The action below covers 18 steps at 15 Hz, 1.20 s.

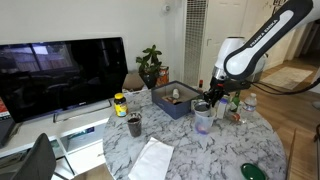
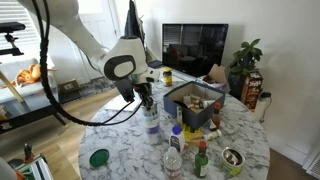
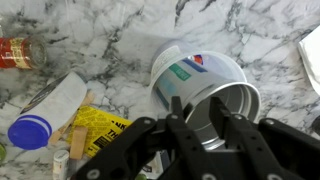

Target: Remove the silver cup from the clear cup and put two red sachets in the clear cup then place the silver cup back in the clear cup.

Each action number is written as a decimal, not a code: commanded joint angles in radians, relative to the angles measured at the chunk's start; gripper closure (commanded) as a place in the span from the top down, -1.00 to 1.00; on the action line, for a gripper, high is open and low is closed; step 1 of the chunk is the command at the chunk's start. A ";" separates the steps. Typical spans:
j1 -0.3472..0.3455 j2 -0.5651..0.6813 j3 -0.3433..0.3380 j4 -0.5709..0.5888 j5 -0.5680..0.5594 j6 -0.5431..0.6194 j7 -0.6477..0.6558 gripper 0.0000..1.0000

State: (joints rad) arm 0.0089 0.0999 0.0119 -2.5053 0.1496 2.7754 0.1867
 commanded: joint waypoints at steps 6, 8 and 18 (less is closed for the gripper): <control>0.003 -0.146 -0.005 -0.034 0.002 0.008 0.065 1.00; -0.001 -0.204 -0.004 -0.047 0.014 -0.009 0.112 1.00; -0.021 -0.297 0.016 -0.036 0.002 -0.101 0.234 1.00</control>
State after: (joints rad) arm -0.0015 -0.1976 0.0180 -2.5427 0.1453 2.6762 0.4275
